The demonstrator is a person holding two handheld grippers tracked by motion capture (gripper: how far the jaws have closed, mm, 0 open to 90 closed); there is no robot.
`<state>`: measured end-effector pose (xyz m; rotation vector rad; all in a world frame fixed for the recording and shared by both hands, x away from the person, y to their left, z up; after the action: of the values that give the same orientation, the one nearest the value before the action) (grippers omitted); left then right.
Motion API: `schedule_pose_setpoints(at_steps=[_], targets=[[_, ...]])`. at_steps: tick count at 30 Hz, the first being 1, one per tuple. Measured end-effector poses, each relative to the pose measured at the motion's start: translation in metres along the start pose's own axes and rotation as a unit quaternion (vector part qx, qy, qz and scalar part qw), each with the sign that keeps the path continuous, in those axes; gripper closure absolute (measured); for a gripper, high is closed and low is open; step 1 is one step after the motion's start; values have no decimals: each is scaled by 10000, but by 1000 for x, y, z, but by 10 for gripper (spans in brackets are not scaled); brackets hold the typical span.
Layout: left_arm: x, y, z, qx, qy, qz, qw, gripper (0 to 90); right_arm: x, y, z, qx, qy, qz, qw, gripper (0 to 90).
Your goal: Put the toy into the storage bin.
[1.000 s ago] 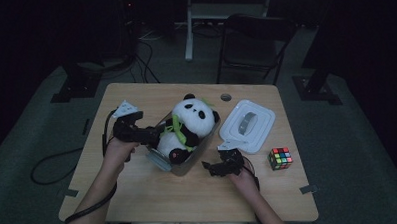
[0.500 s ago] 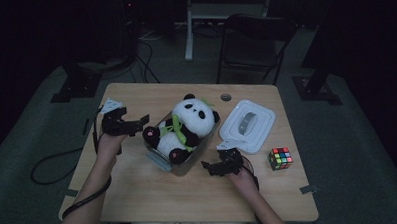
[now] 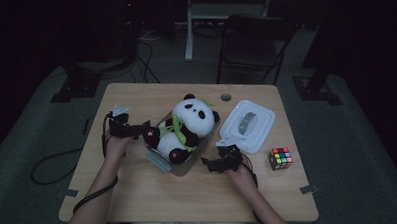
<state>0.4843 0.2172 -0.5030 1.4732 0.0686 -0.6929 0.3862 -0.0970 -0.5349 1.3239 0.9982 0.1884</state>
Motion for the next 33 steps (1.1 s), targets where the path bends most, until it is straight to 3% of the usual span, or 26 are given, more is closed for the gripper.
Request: schedule_pose_setpoints(at_steps=[3,6,8,10,13,33], targets=[[6,-5,3,-6,-57,-107,9999,5,1,1,2,25,-107,12,9999,137],[10,-8,6,181,-5,-231,9996,5,2,2,5,93,-163,35,9998,137],[12,-9,9,199,-40,-236,9995,5,2,2,8,133,-248,35,9996,137],[13,-10,10,242,28,-242,9994,6,2,2,10,210,-213,60,9995,138],[14,-13,15,339,-86,-323,9989,5,2,2,11,234,-208,48,9995,137],[-6,-26,46,626,-308,-265,9972,7,-12,-1,18,262,-221,115,9993,138]])
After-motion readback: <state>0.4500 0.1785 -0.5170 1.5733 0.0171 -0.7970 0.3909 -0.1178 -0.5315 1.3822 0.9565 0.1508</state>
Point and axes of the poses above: each handheld gripper's, and its own axes: x roughly forward along the jaws, y roughly out of its top, z roughly to its right, the point moved 6 cm from there along x, roughly forward along the jaws, and after that the axes turned 7 degrees about z, right-handed, at the moved point
